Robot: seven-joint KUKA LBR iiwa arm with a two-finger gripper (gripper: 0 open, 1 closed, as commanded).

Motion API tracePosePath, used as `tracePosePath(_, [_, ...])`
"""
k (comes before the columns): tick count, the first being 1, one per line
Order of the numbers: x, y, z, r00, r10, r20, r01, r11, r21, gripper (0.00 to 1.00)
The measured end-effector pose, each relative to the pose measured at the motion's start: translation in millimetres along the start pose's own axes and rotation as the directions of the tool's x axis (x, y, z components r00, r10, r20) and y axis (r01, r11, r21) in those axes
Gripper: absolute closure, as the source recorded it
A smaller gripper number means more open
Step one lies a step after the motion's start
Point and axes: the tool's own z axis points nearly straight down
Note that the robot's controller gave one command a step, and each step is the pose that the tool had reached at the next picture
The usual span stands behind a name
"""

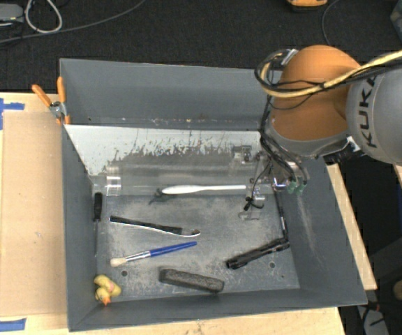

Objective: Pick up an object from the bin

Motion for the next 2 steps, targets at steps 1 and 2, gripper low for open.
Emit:
tracePosePath(1, [-1.5, -0.1, -4.0, 1.000, 0.000, 0.008, 0.000, 1.000, 0.000, 0.00])
tracePosePath(2, [-21.3, 4.2, 91.0, 0.999, 0.042, 0.009, -0.042, 0.999, -0.002, 0.00])
